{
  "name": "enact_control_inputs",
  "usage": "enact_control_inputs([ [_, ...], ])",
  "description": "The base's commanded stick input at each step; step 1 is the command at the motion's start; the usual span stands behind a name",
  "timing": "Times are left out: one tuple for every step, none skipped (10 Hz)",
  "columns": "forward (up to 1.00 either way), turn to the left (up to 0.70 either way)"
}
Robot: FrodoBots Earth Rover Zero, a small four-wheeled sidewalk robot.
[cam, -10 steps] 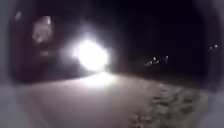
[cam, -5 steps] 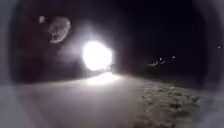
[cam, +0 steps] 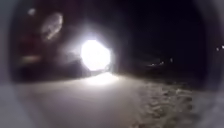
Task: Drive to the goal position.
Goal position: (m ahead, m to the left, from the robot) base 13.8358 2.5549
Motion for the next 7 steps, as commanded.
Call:
enact_control_inputs([
  [1.0,0.29],
  [1.0,0.36],
  [1.0,0.4],
  [1.0,0.4],
  [1.0,0.4],
  [1.0,0.4],
  [1.0,0.4],
])
